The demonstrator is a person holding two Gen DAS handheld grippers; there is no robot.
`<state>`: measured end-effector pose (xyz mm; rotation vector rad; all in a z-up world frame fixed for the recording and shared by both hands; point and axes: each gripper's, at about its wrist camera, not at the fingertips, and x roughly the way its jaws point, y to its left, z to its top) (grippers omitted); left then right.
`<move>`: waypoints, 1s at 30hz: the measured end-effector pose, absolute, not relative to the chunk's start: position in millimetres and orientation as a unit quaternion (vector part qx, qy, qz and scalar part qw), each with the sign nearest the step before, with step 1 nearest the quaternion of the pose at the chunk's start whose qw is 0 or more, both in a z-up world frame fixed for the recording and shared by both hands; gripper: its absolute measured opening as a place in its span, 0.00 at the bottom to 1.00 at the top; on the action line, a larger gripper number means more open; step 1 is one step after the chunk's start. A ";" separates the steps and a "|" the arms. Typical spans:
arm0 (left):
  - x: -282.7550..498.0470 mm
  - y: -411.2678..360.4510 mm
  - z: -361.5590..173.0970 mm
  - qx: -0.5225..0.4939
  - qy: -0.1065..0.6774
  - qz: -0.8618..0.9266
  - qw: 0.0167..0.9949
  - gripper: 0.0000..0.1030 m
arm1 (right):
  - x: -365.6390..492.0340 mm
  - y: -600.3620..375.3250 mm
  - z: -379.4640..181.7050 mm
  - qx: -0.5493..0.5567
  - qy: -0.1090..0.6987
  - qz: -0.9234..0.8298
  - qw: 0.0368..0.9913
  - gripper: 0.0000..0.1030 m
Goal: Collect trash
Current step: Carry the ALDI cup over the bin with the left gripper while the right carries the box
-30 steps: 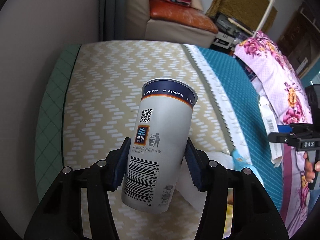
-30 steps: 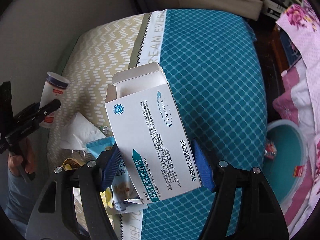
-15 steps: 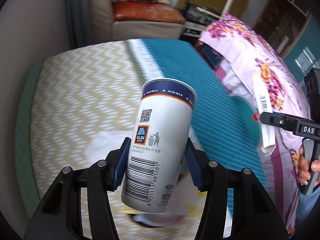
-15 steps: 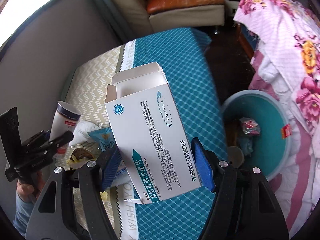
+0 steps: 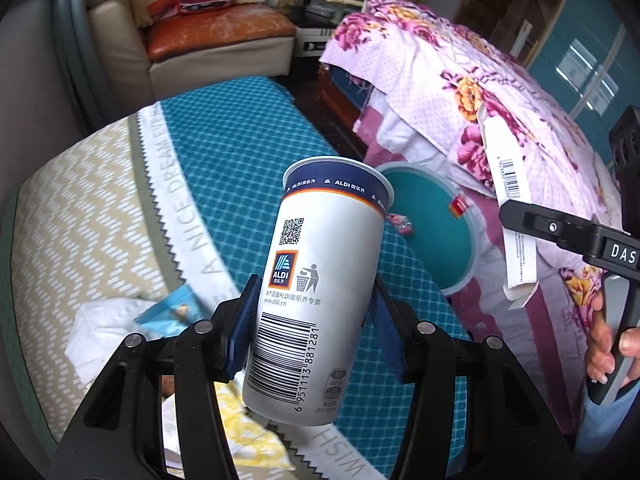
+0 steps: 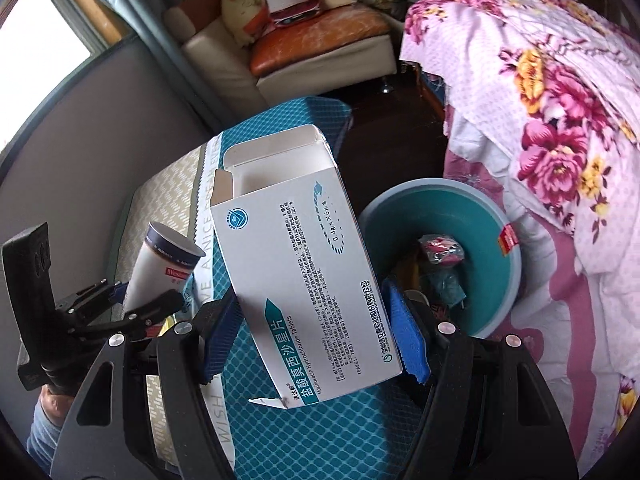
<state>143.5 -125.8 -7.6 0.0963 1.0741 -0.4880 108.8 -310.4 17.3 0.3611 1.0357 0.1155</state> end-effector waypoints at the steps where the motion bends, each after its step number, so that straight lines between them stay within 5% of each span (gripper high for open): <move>1: 144.5 -131.3 -8.1 0.048 0.507 -0.231 0.829 0.53 | 106.4 -319.0 17.1 0.180 0.488 0.051 0.853 0.63; 30: 184.8 -278.6 -51.6 0.105 0.536 -0.302 0.782 0.53 | 101.3 -442.9 7.3 0.228 0.464 -0.063 0.854 0.64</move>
